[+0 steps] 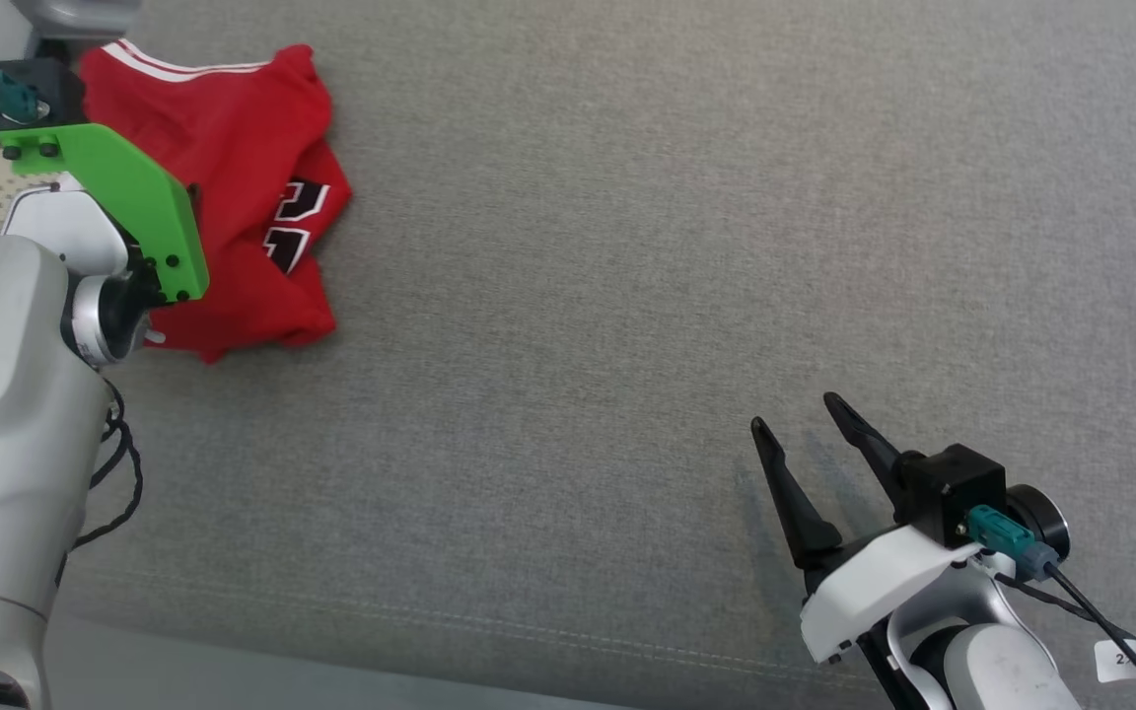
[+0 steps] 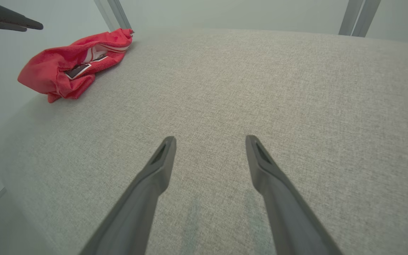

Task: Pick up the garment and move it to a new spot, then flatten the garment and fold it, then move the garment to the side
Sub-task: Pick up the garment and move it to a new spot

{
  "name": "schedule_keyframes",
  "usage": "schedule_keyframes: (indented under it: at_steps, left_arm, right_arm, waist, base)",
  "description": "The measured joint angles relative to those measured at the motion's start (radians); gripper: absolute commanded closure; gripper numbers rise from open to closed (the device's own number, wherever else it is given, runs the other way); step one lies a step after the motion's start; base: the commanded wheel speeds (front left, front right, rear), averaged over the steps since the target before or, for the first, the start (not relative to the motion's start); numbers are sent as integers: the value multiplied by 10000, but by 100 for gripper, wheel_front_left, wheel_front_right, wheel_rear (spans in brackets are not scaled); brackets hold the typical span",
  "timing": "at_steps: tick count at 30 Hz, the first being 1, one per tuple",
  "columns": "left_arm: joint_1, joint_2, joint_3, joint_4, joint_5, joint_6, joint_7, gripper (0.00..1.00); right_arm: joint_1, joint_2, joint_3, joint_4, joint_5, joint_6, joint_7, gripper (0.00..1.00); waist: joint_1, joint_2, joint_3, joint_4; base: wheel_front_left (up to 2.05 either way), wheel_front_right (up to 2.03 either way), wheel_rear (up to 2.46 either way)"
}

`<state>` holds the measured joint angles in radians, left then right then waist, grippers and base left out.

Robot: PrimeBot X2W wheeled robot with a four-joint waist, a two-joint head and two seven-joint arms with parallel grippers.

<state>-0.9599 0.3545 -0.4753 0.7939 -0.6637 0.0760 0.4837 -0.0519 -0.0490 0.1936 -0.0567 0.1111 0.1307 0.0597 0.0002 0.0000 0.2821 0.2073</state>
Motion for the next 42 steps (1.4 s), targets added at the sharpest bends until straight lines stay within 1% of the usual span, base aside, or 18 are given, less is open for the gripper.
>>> schedule_keyframes:
  at_steps: [3,4,6,9,13,14,15,16,18,22,27,29,34,42]
  left_arm:
    - [-324,132,-100,370,2,-151,546,0]
    - [-524,247,-182,594,29,-155,932,0]
    - [-659,384,-295,813,134,-142,1266,0]
    - [-670,458,-408,1145,236,92,1645,0]
    - [-655,424,-437,1400,203,261,1858,0]
    - [-655,426,-437,1448,203,314,1845,30]
    - [-654,416,-451,1450,217,395,1764,80]
    - [-653,385,-439,1442,221,439,1722,100]
    - [-651,360,-428,1448,213,439,1526,100]
    - [-645,364,-449,1396,326,460,723,100]
    - [-672,359,-460,1206,341,263,10,100]
    - [-691,349,-483,1137,408,251,-244,100]
    - [-811,405,-639,834,483,-38,-453,100]
    - [-858,454,-780,132,500,-163,-481,100]
  right_arm:
    - [-3,0,88,-151,-52,0,19,0]
    - [-2,-2,140,-247,-71,0,35,0]
    - [0,-2,140,-326,-100,0,48,0]
    - [8,-2,121,-447,-178,0,56,0]
    - [13,-2,107,-573,-232,0,92,0]
    - [12,-2,98,-600,-247,0,92,0]
    - [12,-2,77,-616,-247,0,94,0]
    - [12,-2,65,-616,-253,0,94,0]
    - [6,-2,63,-608,-255,0,94,0]
    - [-62,-2,167,-422,-186,0,35,0]
    - [-168,0,316,-109,29,0,-148,0]
    - [-209,-2,360,69,138,0,-244,0]
    - [-303,-2,504,500,462,0,-489,0]
    - [-308,-2,792,1231,928,0,-897,0]
  waist:
    - [0,0,358,-336]
    - [0,0,560,-575]
    - [-1,0,760,-784]
    - [0,0,1033,-1066]
    - [-1,0,1331,-1364]
    - [0,0,1401,-1409]
    - [0,0,1467,-1448]
    - [0,0,1519,-1479]
    - [-1,0,1580,-1521]
    - [-1,0,1391,-1524]
    - [-2,0,977,-1576]
    - [-2,0,765,-1629]
    - [-3,0,143,-1869]
    - [-3,0,-843,-2700]
  base:
    - [0,0,0]
    - [0,0,0]
    - [0,0,0]
    - [0,0,0]
    - [0,0,0]
    - [0,0,0]
    - [0,0,0]
    - [0,0,0]
    - [0,0,0]
    - [0,0,0]
    - [0,0,0]
    - [0,0,0]
    - [0,0,0]
    - [0,0,0]
